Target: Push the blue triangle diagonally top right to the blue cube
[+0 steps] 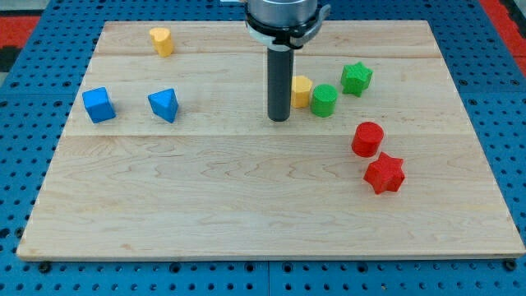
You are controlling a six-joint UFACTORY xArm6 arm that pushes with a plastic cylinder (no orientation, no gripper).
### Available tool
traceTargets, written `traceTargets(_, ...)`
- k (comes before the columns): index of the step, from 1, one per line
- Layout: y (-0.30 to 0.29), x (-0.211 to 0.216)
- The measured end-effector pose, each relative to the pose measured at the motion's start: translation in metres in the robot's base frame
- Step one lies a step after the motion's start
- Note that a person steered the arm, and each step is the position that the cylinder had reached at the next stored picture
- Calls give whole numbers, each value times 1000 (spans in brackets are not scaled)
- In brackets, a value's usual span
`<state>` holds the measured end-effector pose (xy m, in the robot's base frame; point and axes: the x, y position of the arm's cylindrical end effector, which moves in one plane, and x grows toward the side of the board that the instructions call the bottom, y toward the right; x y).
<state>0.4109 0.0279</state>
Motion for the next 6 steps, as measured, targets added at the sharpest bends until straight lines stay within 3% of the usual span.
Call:
traceTargets(1,19,35)
traceTargets(2,-69,67)
traceTargets(3,-183,43)
traceTargets(4,-196,14)
traceTargets(5,-153,-16)
traceTargets(6,-146,-39)
